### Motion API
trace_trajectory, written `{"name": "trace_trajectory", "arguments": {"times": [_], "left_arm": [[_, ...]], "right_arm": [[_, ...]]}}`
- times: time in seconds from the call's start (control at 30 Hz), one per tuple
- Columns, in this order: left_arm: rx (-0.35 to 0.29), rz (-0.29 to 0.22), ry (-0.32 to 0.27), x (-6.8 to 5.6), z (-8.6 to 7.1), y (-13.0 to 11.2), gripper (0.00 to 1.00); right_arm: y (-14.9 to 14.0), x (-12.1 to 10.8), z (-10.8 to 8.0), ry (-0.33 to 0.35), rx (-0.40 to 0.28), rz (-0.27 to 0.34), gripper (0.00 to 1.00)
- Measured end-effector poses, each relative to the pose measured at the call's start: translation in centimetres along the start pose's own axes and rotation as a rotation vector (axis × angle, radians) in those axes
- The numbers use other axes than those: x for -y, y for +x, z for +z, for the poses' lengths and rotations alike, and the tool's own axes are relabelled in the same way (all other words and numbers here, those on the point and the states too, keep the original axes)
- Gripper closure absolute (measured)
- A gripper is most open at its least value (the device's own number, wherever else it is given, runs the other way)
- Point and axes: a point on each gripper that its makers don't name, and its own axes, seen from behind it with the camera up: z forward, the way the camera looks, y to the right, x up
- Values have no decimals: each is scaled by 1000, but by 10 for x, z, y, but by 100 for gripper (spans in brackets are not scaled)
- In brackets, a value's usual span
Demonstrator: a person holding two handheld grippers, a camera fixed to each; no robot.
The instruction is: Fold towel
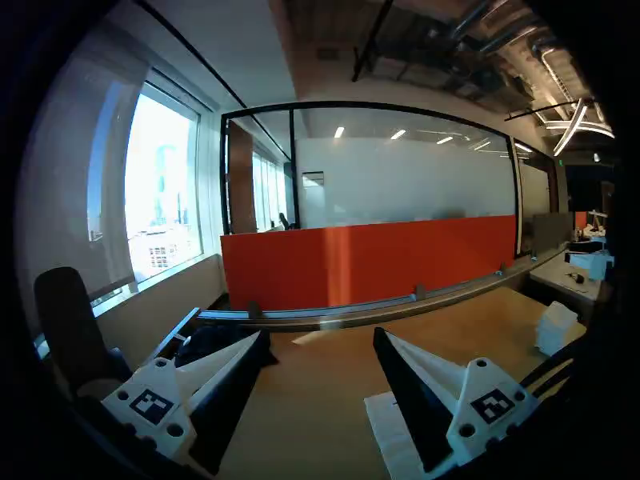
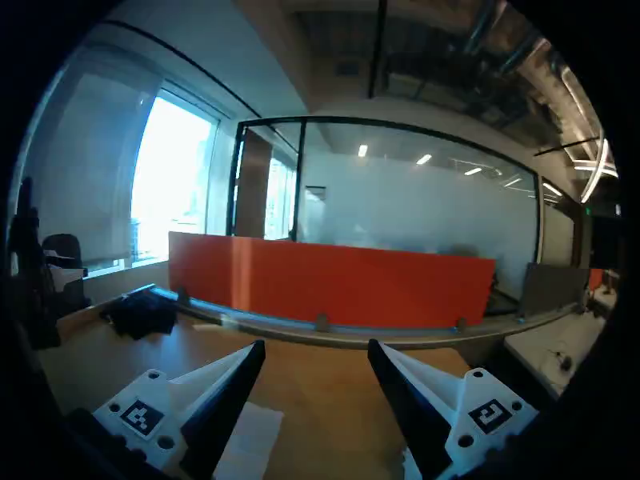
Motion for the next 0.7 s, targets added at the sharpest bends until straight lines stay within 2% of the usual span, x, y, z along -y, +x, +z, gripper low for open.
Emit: {"name": "trace_trajectory", "arguments": {"times": [0.17,0.4,0.7], "left_arm": [[20,18,-67,-14,-2,1,4],[39,33,-103,-21,-2,-2,5],[95,66,-191,-42,-2,-21,4]], "right_arm": [[-1,18,1,92,42,-37,0],[-2,27,0,148,69,-72,0],[-25,44,-7,233,154,-138,0]]}}
